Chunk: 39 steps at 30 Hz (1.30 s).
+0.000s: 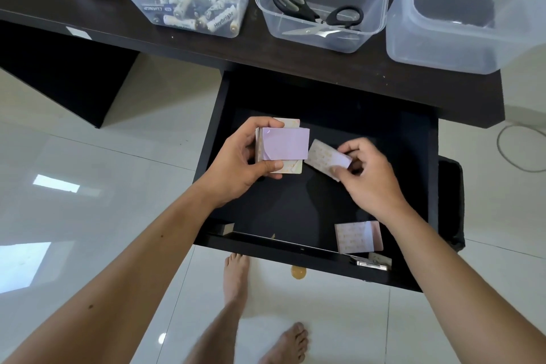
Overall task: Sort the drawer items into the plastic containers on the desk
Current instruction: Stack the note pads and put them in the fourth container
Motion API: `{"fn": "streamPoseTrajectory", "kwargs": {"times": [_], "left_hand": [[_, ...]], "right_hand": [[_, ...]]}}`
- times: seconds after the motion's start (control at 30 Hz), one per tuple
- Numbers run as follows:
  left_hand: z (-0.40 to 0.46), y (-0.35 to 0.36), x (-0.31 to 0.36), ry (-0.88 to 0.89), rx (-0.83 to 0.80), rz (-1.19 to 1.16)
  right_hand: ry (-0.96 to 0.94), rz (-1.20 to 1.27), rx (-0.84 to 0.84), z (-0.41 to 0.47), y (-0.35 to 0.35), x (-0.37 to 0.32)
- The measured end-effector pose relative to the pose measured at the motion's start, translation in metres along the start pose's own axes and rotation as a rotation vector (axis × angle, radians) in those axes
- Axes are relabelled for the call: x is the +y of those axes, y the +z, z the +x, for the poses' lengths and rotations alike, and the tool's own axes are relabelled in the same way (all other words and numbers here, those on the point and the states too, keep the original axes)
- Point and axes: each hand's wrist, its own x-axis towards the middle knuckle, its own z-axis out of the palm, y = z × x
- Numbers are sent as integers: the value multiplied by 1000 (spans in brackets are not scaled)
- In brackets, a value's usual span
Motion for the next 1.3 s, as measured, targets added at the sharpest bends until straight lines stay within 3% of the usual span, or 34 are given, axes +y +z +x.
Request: {"fn": "streamPoseTrajectory", "kwargs": {"times": [0.13, 0.23, 0.43, 0.83, 0.93, 1.1, 1.3], "left_hand": [[0, 1, 1, -12, -1, -1], [-1, 0, 2, -15, -20, 0], [-4, -1, 6, -20, -73, -69], [-5, 1, 7, -1, -86, -40], [-4, 0, 6, -1, -81, -27], [-4, 0, 7, -3, -75, -6], [-6, -1, 7, -10, -104, 54]], "right_hand": [[-44, 377, 114, -5, -21, -14], [-143, 548, 6, -6, -29, -32], [-197, 348, -133, -4, -9, -48], [-148, 363, -58, -6, 7, -52], [-138, 246, -76, -13, -10, -37], [-36, -59, -376, -33, -44, -2], [-131, -556, -607, -39, -39, 15]]}}
